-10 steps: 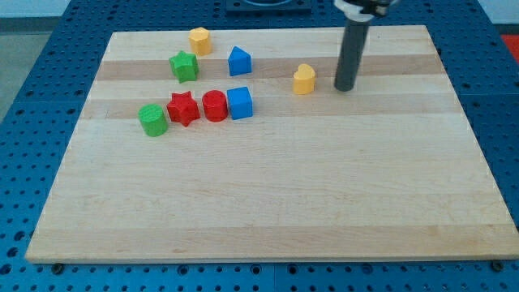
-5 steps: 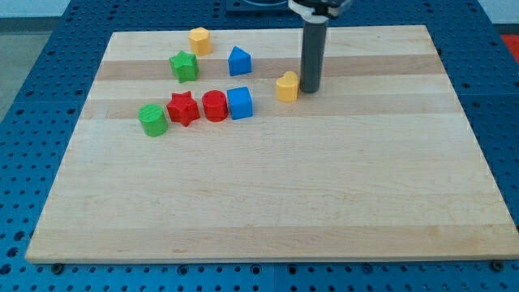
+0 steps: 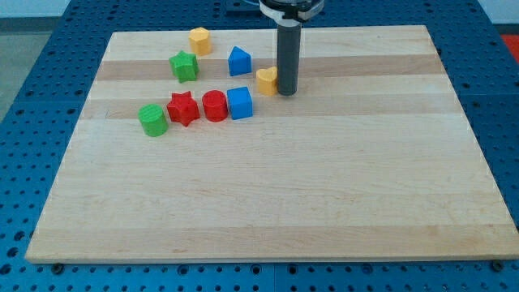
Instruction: Push the yellow heart towards the blue triangle
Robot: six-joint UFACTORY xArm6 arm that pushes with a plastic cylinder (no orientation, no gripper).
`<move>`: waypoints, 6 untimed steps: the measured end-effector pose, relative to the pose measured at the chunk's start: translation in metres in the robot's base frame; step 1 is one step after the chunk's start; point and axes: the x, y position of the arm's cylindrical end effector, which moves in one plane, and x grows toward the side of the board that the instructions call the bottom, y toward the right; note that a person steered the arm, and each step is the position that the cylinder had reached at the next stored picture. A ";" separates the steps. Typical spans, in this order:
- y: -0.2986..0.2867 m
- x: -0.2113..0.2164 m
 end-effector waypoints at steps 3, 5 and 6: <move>0.001 -0.009; -0.011 -0.014; -0.004 0.014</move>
